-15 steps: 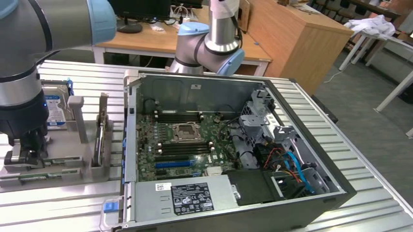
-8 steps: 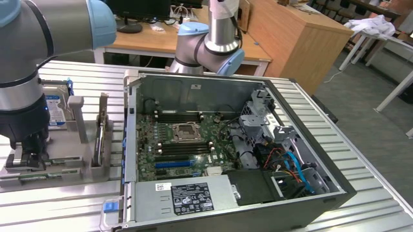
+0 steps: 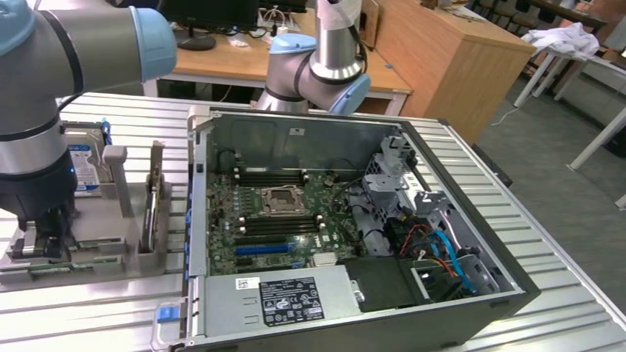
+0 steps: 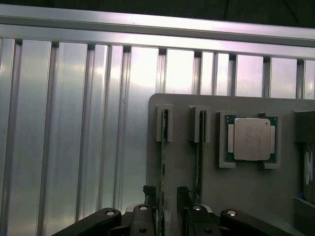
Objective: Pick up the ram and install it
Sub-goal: 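Pick up the ram and move it above insertion slot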
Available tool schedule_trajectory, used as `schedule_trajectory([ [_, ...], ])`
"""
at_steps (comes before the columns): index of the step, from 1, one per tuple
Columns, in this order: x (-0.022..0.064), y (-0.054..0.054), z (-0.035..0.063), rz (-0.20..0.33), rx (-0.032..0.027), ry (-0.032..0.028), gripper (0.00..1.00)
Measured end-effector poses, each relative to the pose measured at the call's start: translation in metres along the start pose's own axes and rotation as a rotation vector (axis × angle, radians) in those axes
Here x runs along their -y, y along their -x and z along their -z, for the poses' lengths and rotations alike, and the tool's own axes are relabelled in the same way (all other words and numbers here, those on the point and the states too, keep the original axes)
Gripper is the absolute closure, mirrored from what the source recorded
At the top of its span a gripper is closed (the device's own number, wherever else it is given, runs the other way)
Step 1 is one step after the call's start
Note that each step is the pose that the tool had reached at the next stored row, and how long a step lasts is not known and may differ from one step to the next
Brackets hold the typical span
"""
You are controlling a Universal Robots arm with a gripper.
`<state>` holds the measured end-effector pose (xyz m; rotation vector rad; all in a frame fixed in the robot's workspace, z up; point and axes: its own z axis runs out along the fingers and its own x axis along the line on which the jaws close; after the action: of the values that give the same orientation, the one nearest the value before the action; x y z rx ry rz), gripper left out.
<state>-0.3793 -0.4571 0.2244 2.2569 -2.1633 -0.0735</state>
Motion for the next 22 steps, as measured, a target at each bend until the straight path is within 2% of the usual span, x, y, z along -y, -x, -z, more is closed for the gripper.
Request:
schedule_trajectory([
  [12,-0.0001,-0.002,-0.0003,0.0,0.0002,-0.0002,0.69],
  [22,0.0004,-0.003,-0.0112,0.0,0.0,0.0,0.69],
])
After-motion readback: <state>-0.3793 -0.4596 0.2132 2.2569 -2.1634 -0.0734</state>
